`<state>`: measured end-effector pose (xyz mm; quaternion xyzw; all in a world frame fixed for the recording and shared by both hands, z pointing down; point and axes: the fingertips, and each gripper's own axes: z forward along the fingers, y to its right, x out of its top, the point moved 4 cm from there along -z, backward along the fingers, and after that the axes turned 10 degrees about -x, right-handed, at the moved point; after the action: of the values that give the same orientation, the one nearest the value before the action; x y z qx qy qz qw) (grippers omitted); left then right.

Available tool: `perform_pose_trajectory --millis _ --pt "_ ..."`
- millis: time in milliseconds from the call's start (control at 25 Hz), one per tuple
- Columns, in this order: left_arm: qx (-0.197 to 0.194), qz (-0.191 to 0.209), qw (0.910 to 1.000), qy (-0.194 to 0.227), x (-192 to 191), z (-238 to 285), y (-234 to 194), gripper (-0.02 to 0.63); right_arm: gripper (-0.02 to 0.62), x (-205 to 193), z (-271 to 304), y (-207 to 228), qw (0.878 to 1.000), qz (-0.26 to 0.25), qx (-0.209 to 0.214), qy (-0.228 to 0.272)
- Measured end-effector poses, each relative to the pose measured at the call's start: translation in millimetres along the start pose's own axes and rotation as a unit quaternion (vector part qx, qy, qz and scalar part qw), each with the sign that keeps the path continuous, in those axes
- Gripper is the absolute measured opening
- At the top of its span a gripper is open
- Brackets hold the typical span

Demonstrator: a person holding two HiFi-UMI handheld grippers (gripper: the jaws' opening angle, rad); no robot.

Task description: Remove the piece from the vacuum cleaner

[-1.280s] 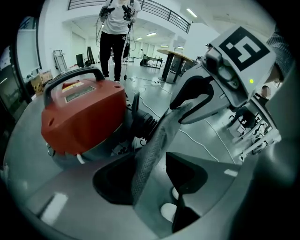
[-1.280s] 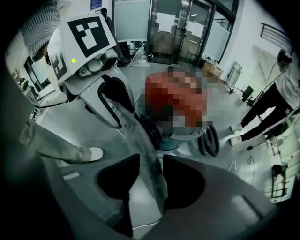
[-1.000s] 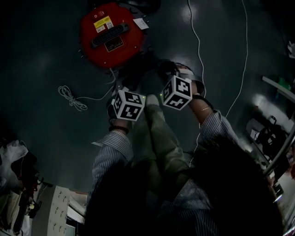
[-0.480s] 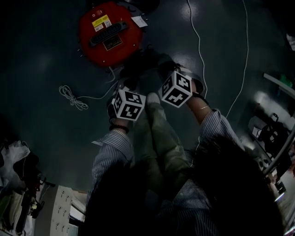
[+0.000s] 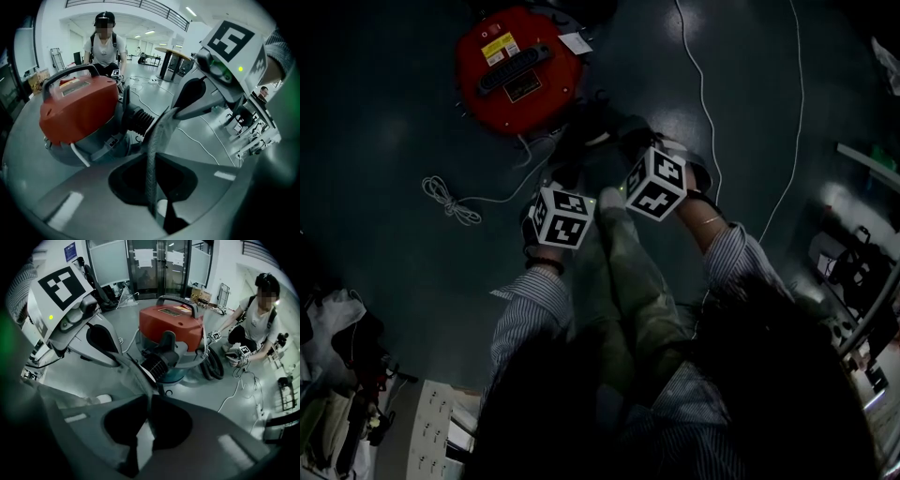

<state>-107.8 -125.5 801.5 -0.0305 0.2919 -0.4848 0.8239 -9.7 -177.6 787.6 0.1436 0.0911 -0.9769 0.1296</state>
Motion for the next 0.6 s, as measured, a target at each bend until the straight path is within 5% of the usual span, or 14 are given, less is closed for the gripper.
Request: perform_pose_trajectory --millis 320,600 --pt "0.011 -0.014 0.9998 0.005 -6.8 -2.0 5.3 0.026 0.018 -5.2 -4.2 -11.8 1.0 0.021 -0.002 0.005" --pt "-0.027 0.008 0.9989 -0.037 -34.7 7.6 41.5 0.023 0.018 -37.8 -8.9 -41.1 1.0 0.001 0.018 -0.023"
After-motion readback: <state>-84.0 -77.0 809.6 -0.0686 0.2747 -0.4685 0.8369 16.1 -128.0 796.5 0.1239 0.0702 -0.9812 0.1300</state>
